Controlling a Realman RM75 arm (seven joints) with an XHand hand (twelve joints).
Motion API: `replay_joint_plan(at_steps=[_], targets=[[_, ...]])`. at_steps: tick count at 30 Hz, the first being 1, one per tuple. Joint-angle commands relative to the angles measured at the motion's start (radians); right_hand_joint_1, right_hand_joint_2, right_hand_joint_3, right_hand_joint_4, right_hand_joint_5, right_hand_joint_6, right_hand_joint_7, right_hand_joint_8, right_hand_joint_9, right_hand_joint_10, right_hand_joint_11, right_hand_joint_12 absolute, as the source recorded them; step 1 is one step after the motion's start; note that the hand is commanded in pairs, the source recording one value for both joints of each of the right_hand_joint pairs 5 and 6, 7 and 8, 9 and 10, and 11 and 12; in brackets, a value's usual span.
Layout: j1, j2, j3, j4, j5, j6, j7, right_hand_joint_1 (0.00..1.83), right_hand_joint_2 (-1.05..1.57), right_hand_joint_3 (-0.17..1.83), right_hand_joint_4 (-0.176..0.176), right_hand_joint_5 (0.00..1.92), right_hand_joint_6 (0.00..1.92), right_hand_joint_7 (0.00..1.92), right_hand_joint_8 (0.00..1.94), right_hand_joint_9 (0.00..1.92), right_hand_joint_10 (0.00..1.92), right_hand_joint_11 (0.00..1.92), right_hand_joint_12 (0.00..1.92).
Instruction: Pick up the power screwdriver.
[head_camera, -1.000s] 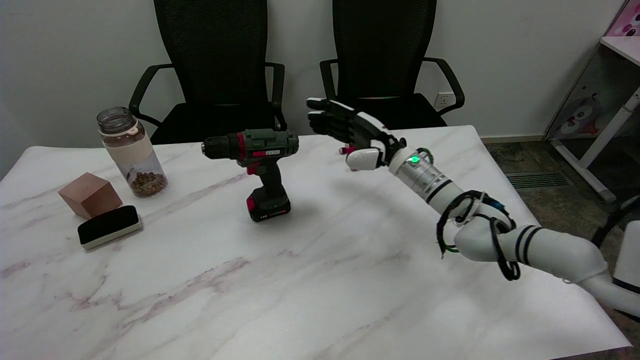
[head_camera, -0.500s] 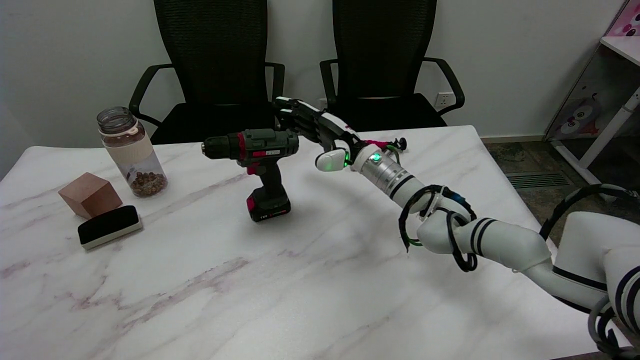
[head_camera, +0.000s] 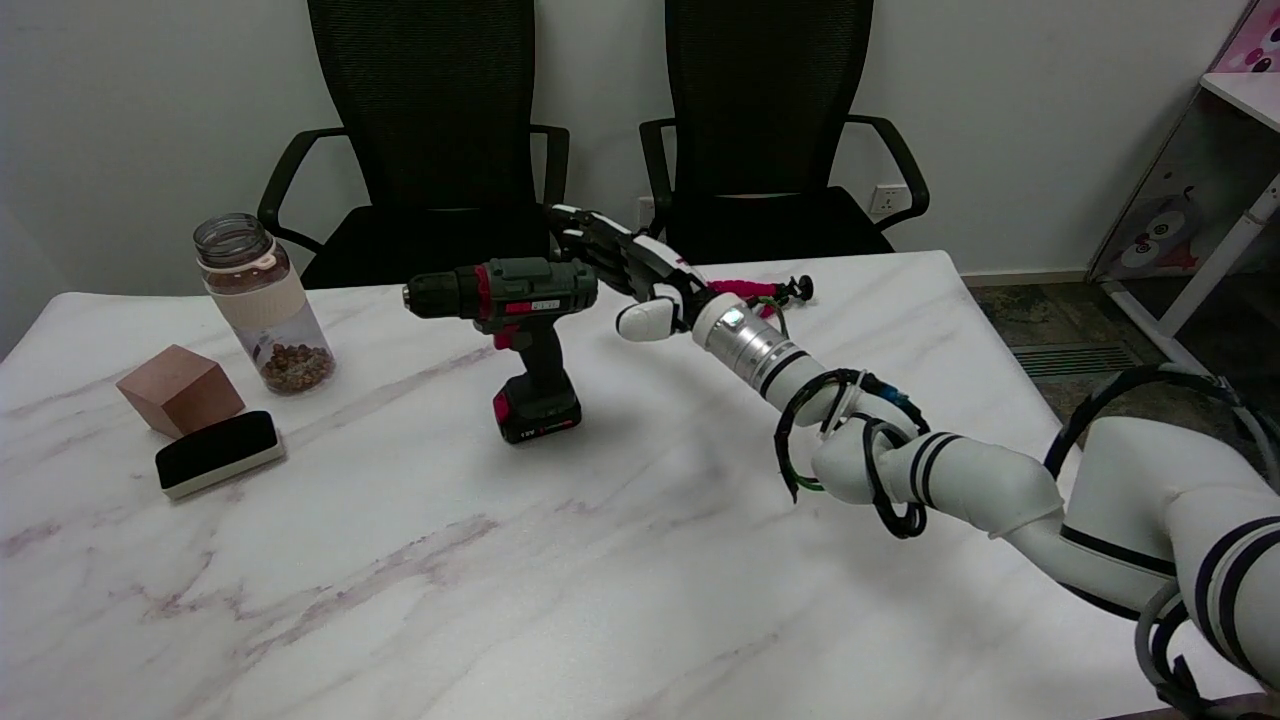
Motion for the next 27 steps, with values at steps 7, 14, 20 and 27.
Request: replay_joint_plan(at_steps=[7,14,20,27], targets=[[-0.024,-0.096,-0.005,0.089,0.004,-0.036,0.006,0.91,-0.78,0.9,0.176,0.15,0.15,0.15,0.15,0.2,0.2,0.11,0.11],[-0.04,-0.104,-0.006,0.077,0.004,-0.036,0.006,0.9,-0.78,0.87,0.176,0.15,0.15,0.15,0.15,0.21,0.21,0.12,0.12],[-0.042,-0.123,-0.006,0.075,-0.003,-0.03,0.006,0.91,-0.78,0.87,0.176,0.15,0.15,0.15,0.15,0.21,0.21,0.13,0.13],[-0.04,-0.139,-0.006,0.065,-0.005,-0.034,-0.005,0.91,-0.76,0.85,0.176,0.17,0.17,0.17,0.17,0.21,0.21,0.13,0.13]])
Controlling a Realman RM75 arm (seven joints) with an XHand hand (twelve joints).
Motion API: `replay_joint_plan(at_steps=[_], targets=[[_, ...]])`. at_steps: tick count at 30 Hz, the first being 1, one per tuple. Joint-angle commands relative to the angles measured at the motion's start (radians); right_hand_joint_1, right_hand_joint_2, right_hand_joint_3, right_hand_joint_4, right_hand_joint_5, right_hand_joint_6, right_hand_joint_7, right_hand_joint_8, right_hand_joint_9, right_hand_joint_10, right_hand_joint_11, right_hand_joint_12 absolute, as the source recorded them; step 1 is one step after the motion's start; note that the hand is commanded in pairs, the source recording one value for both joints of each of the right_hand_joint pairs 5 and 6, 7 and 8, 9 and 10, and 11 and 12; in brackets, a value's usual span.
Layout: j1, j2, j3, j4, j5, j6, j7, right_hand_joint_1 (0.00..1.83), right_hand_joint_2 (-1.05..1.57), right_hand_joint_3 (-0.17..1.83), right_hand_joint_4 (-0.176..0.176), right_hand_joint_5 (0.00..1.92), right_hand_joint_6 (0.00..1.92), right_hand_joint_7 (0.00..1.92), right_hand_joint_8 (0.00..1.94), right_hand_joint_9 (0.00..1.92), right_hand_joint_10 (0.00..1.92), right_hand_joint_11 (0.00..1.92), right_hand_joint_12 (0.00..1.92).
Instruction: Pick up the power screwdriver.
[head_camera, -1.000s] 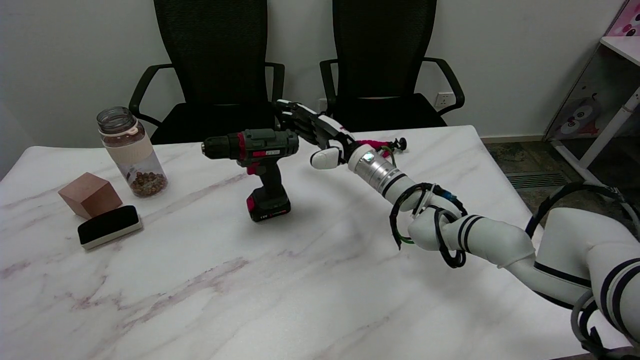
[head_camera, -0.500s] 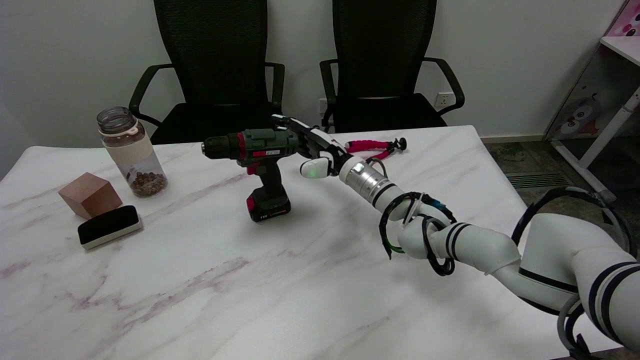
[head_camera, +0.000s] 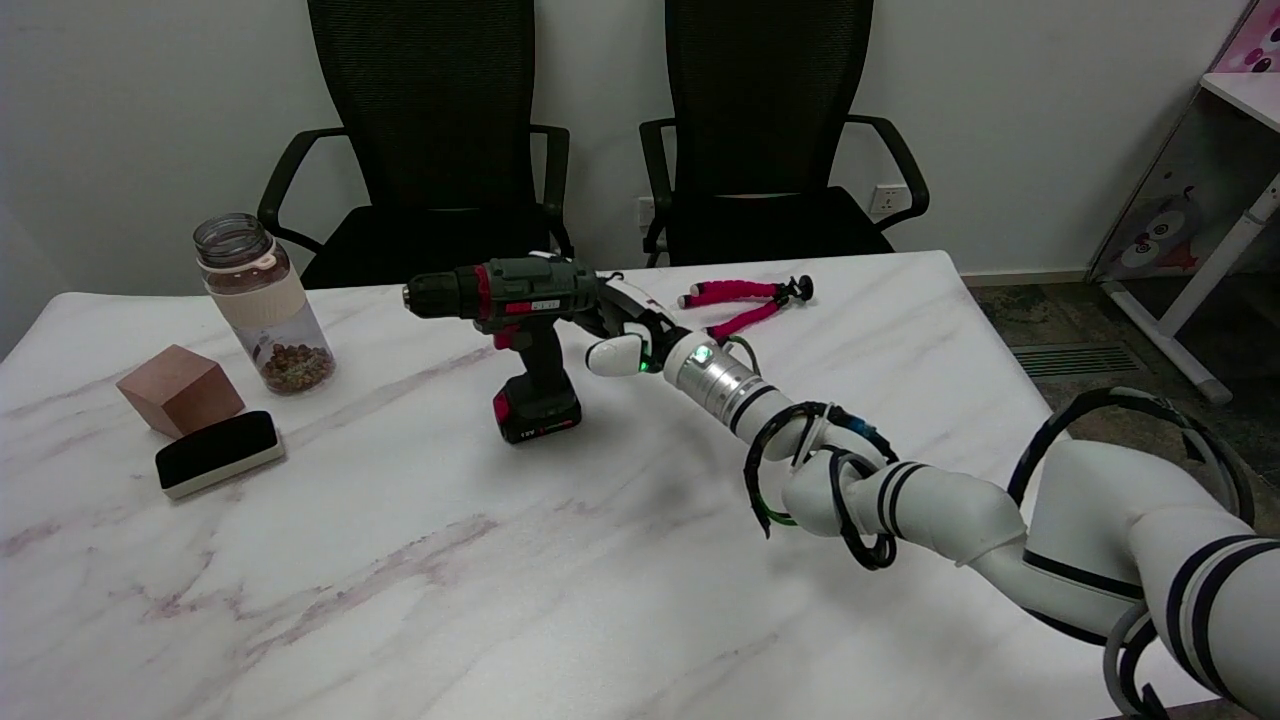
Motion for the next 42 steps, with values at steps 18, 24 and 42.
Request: replay_joint_plan(at_steps=[18,24,42], targets=[[-0.036,-0.064,-0.003,-0.018,-0.007,-0.007,0.0,0.91,-0.75,0.86,0.176,0.18,0.18,0.18,0.18,0.22,0.22,0.13,0.13],[-0.038,-0.066,-0.005,-0.024,-0.007,-0.003,-0.004,0.91,-0.75,0.87,0.176,0.18,0.18,0.18,0.18,0.23,0.23,0.13,0.13],[-0.033,-0.071,-0.005,-0.033,-0.007,-0.005,-0.01,0.99,-0.6,0.82,0.176,0.23,0.23,0.23,0.23,0.24,0.24,0.16,0.16]])
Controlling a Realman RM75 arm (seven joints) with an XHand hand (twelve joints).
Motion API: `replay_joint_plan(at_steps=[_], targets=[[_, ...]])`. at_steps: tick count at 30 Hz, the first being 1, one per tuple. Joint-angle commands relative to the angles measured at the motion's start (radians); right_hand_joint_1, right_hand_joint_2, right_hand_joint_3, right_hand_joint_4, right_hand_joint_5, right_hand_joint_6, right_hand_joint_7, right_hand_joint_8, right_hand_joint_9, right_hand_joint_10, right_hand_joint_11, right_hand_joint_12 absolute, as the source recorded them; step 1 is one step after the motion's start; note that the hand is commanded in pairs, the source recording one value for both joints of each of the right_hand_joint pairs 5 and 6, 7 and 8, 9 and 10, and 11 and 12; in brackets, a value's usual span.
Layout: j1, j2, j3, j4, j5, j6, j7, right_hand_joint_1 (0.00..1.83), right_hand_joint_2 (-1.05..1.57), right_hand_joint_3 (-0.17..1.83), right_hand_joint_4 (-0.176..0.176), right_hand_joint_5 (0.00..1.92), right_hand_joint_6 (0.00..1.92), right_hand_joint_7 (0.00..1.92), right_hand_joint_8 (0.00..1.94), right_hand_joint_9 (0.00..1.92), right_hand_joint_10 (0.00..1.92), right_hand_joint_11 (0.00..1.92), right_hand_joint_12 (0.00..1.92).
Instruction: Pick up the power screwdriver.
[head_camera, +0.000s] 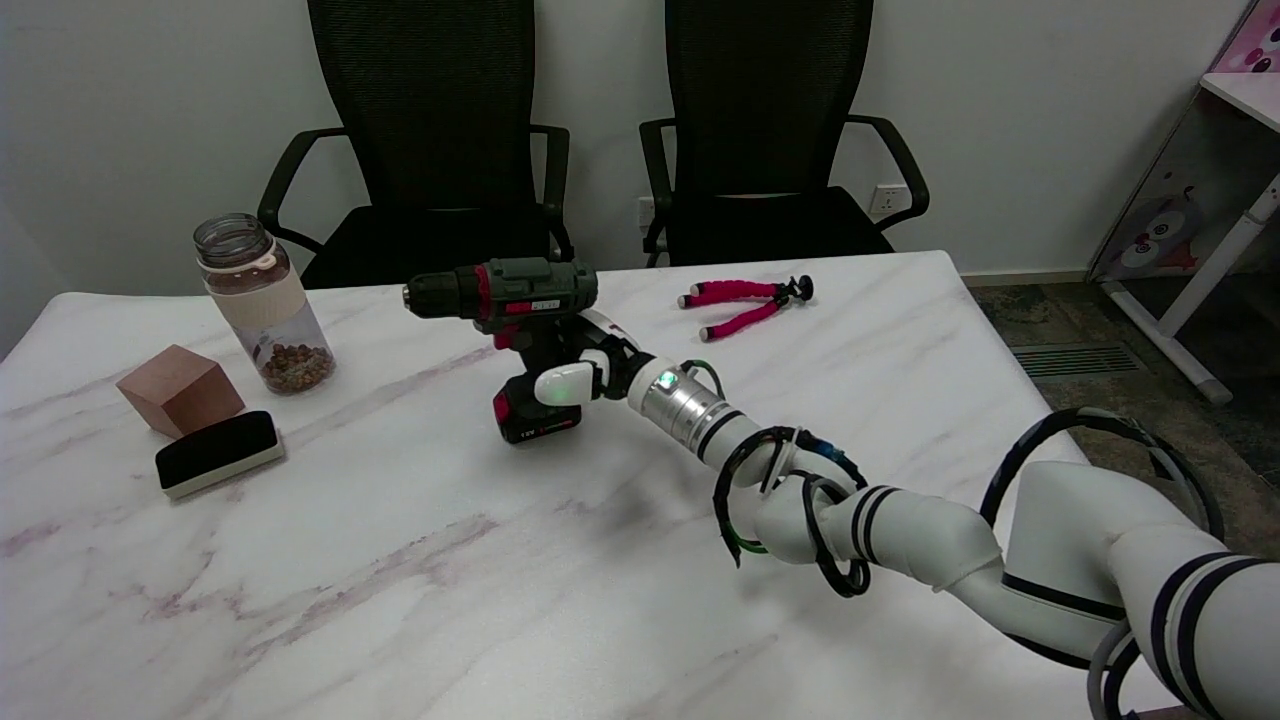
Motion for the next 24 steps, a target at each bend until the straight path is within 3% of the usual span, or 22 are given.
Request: replay_joint_plan(at_steps=[1,4,9,18,24], targets=[[-0.001,-0.008,-0.001,-0.008,-0.001,0.0,-0.003,0.99,-0.59,0.81,0.176,0.24,0.24,0.24,0.24,0.24,0.24,0.16,0.16],[-0.001,-0.008,-0.001,-0.008,0.002,0.0,-0.003,1.01,-0.54,0.81,0.176,0.26,0.26,0.26,0.26,0.26,0.26,0.24,0.24],[0.002,-0.008,-0.001,-0.008,0.005,-0.001,-0.002,1.05,-0.48,0.88,0.176,0.29,0.29,0.29,0.29,0.47,0.47,0.74,0.74],[0.002,-0.008,0.005,-0.007,0.005,-0.009,0.003,1.09,-0.36,1.03,0.176,0.39,0.39,0.39,0.39,0.68,0.68,0.93,0.93],[0.005,-0.009,0.008,-0.003,0.007,-0.009,-0.001,1.09,-0.34,1.1,0.176,0.42,0.42,0.42,0.42,0.72,0.72,0.91,0.91]])
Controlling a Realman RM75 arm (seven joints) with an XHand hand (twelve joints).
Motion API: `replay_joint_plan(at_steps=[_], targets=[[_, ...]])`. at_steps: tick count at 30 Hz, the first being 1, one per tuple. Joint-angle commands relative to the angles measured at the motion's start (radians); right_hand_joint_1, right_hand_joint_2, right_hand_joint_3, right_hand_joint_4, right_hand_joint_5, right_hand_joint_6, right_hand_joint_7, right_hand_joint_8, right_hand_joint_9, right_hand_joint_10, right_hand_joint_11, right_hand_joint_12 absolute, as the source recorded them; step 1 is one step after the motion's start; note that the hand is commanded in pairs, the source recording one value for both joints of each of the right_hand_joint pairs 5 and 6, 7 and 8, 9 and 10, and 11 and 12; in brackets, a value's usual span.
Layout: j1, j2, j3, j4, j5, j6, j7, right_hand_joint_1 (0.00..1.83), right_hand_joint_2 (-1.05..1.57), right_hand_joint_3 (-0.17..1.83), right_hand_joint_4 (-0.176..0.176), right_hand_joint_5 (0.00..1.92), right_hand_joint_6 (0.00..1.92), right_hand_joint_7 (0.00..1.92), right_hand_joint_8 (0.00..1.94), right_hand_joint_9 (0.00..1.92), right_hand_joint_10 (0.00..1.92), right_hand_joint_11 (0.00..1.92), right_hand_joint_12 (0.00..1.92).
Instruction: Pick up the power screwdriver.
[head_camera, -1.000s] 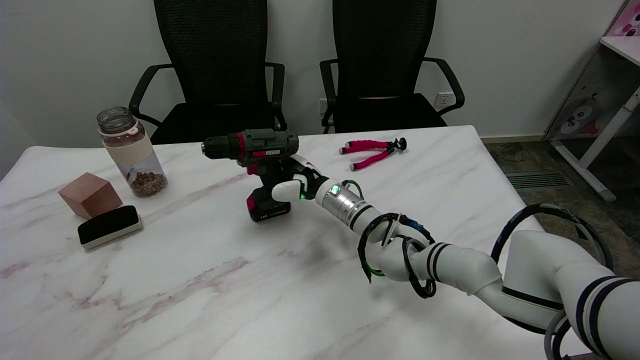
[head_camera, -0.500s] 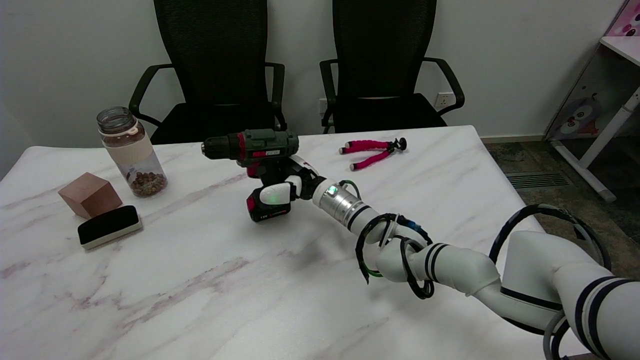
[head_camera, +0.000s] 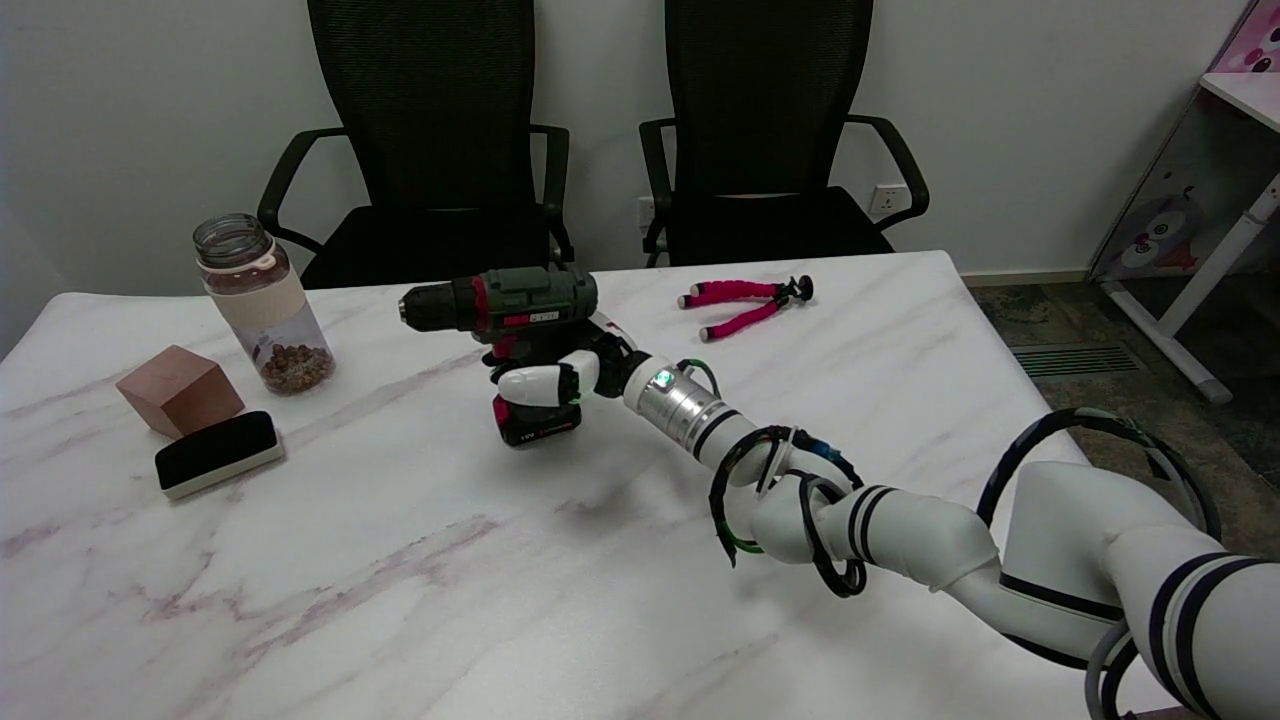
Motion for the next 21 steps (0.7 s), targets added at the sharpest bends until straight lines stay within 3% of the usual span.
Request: replay_joint_plan(at_steps=[1,9,14,21], targets=[[0.006,-0.003,0.007,0.004,0.003,-0.006,-0.003,1.09,-0.34,1.09,0.176,0.42,0.42,0.42,0.42,0.72,0.72,0.89,0.89],[0.008,-0.004,0.01,0.002,0.003,-0.028,-0.004,1.1,-0.31,1.08,0.176,0.41,0.41,0.41,0.41,0.69,0.69,0.86,0.86],[0.013,-0.004,0.011,0.003,0.003,-0.032,0.004,1.09,-0.24,1.1,0.176,0.38,0.38,0.38,0.38,0.7,0.7,0.94,0.94],[0.025,-0.004,0.02,0.005,0.004,-0.033,0.006,1.08,-0.1,1.26,0.176,0.46,0.46,0.46,0.46,0.94,0.94,1.15,1.15]])
